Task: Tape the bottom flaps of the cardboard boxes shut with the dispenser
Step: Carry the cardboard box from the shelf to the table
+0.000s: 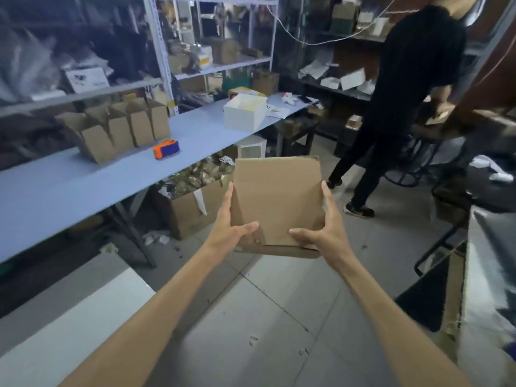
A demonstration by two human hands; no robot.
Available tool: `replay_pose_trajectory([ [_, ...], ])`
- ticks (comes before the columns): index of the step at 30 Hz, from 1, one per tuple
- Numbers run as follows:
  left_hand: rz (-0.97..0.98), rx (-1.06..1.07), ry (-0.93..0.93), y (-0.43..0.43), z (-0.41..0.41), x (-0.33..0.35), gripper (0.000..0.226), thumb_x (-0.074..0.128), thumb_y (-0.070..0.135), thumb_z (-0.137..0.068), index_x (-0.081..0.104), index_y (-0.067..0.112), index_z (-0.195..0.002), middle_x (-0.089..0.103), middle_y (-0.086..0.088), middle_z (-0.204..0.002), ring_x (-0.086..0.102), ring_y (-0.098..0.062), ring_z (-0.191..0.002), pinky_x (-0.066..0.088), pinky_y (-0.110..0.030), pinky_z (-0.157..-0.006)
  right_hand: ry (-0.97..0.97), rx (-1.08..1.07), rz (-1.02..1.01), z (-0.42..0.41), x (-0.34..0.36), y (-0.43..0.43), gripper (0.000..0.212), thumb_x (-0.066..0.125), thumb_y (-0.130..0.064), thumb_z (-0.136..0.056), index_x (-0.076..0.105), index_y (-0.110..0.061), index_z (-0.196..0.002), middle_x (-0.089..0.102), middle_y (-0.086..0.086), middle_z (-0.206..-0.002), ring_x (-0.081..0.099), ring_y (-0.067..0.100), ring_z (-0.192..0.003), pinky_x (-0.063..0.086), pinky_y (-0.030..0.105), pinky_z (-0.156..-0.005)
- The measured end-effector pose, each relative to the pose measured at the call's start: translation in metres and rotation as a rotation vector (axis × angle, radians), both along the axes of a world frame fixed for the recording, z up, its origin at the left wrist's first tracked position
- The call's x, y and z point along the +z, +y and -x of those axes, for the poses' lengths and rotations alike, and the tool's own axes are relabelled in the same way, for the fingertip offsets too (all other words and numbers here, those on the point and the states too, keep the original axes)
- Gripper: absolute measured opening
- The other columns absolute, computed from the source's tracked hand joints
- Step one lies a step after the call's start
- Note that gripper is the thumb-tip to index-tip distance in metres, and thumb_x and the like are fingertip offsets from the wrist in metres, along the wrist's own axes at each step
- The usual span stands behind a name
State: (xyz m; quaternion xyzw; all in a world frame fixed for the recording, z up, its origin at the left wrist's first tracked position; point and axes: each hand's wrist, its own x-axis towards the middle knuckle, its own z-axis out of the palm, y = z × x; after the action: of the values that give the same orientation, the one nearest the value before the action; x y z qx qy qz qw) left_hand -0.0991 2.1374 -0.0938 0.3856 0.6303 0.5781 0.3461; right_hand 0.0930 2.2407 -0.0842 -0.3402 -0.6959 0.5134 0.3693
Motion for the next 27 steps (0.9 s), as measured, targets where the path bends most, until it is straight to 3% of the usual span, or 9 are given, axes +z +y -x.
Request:
replay_pose_trajectory([
  [1, 0.000, 0.031, 0.007, 0.005, 0.005, 0.001, 0.105, 0.075, 0.004, -0.079, 0.006, 0.037, -0.152, 0.026, 0.011, -0.151, 0.033, -0.011, -0.136, 0.031, -0.033, -0.114, 0.006, 0.038, -0.008, 0.008, 0.001, 0.012, 0.120, 0.086, -0.002, -0.061, 0.015, -0.035, -0.151, 0.029, -0.021, -0.146, 0.037, -0.007, -0.128, 0.055, 0.038, -0.087],
  [4, -0.014, 0.125, -0.002, 0.019, 0.022, 0.006, 0.106, 0.074, 0.004, -0.080, 0.005, 0.037, -0.152, 0.028, 0.015, -0.142, 0.036, -0.005, -0.127, 0.039, -0.008, -0.094, 0.041, 0.171, -0.021, 0.039, -0.001, 0.048, 0.118, 0.085, 0.000, -0.062, 0.015, -0.037, -0.150, 0.030, -0.019, -0.144, 0.046, -0.023, -0.108, 0.055, 0.016, -0.063],
  [8, -0.038, 0.266, -0.021, 0.030, 0.052, 0.007, 0.103, 0.071, -0.002, -0.081, 0.006, 0.034, -0.153, 0.036, 0.010, -0.137, 0.049, -0.002, -0.116, 0.047, -0.012, -0.087, 0.064, 0.295, -0.019, 0.090, 0.000, 0.081, 0.122, 0.087, -0.011, -0.053, 0.017, -0.029, -0.151, 0.035, -0.019, -0.145, 0.038, -0.017, -0.123, 0.046, 0.019, -0.097],
  [10, -0.061, 0.318, -0.031, 0.037, 0.068, 0.005, 0.101, 0.069, -0.006, -0.081, 0.008, 0.032, -0.153, 0.042, 0.010, -0.135, 0.051, -0.003, -0.116, 0.049, -0.011, -0.085, 0.063, 0.356, -0.030, 0.117, -0.001, 0.096, 0.122, 0.087, -0.012, -0.051, 0.019, -0.027, -0.151, 0.040, -0.019, -0.142, 0.041, -0.013, -0.124, 0.044, 0.014, -0.095],
  [12, -0.090, 0.368, -0.045, 0.044, 0.084, 0.004, 0.100, 0.068, -0.008, -0.081, 0.010, 0.033, -0.152, 0.044, 0.012, -0.132, 0.052, -0.004, -0.115, 0.048, -0.011, -0.085, 0.063, 0.408, -0.042, 0.143, -0.005, 0.112, 0.121, 0.087, -0.009, -0.051, 0.021, -0.028, -0.151, 0.045, -0.021, -0.137, 0.048, -0.011, -0.118, 0.048, 0.009, -0.081],
  [14, -0.104, 0.405, -0.045, 0.053, 0.100, 0.007, 0.102, 0.067, -0.009, -0.081, 0.008, 0.034, -0.152, 0.042, 0.009, -0.134, 0.050, -0.008, -0.118, 0.048, -0.017, -0.092, 0.076, 0.449, -0.038, 0.165, -0.004, 0.125, 0.121, 0.087, -0.009, -0.051, 0.021, -0.031, -0.150, 0.046, -0.025, -0.133, 0.050, -0.011, -0.116, 0.051, 0.011, -0.075],
  [17, -0.089, 0.480, -0.046, 0.062, 0.125, 0.010, 0.103, 0.069, -0.006, -0.081, 0.007, 0.035, -0.152, 0.038, 0.000, -0.140, 0.046, -0.016, -0.124, 0.041, -0.031, -0.106, 0.073, 0.518, -0.032, 0.202, 0.003, 0.143, 0.117, 0.087, -0.013, -0.051, 0.025, -0.035, -0.147, 0.044, -0.023, -0.138, 0.045, -0.008, -0.124, 0.044, 0.010, -0.090],
  [22, -0.106, 0.544, -0.059, 0.073, 0.176, 0.018, 0.104, 0.070, -0.003, -0.081, 0.005, 0.034, -0.154, 0.038, 0.007, -0.146, 0.048, -0.011, -0.123, 0.041, -0.033, -0.108, 0.065, 0.607, -0.050, 0.269, 0.015, 0.166, 0.119, 0.087, -0.014, -0.049, 0.025, -0.035, -0.148, 0.041, -0.009, -0.143, 0.045, -0.001, -0.125, 0.044, 0.018, -0.096],
  [27, -0.059, 0.629, -0.049, 0.084, 0.224, 0.015, 0.103, 0.072, 0.002, -0.082, 0.005, 0.035, -0.154, 0.036, 0.010, -0.147, 0.046, -0.010, -0.126, 0.040, -0.029, -0.107, 0.074, 0.696, 0.046, 0.331, 0.009, 0.184, 0.120, 0.087, 0.000, -0.052, 0.026, -0.041, -0.146, 0.046, -0.005, -0.139, 0.057, 0.014, -0.116, 0.058, 0.032, -0.067],
])
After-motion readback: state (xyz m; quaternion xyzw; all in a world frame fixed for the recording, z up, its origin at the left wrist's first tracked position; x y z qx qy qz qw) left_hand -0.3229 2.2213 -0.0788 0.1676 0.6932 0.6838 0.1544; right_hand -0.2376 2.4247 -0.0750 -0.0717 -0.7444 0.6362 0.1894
